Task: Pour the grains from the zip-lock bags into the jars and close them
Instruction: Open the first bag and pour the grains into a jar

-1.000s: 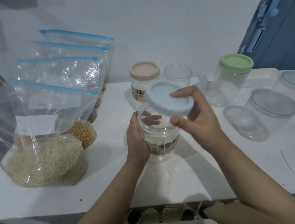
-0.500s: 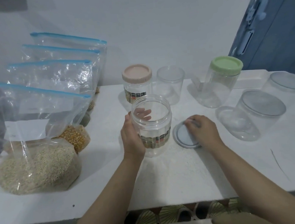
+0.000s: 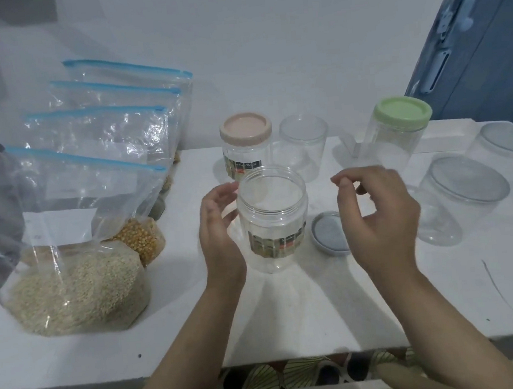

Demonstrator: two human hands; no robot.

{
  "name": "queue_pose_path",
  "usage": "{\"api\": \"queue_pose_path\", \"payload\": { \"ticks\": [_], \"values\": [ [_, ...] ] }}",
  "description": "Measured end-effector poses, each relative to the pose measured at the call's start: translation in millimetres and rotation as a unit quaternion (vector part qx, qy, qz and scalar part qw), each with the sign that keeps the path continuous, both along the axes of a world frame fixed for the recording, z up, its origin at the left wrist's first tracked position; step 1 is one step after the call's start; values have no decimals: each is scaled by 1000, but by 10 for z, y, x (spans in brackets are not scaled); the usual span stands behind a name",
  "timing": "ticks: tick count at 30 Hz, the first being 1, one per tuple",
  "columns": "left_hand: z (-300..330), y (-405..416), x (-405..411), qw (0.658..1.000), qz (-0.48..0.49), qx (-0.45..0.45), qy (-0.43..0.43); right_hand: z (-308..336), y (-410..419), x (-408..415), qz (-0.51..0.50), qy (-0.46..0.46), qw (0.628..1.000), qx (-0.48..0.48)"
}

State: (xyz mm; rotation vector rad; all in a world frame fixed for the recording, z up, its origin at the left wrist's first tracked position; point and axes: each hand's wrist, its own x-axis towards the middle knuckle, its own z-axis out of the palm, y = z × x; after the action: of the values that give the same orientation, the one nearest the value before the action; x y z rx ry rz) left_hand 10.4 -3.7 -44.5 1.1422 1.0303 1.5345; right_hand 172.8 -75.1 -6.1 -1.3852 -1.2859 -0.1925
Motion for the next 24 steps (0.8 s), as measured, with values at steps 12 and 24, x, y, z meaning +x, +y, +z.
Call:
{"api": "queue_pose_path", "payload": {
  "ticks": [12,24],
  "values": [
    [707,175,-1241,948,187,210,149,609,589,-1390,180,-112,975,68],
    [711,1548,-2858,859,147,-127,474,196,2152,-2740,131,-126,956,-229]
  ]
}}
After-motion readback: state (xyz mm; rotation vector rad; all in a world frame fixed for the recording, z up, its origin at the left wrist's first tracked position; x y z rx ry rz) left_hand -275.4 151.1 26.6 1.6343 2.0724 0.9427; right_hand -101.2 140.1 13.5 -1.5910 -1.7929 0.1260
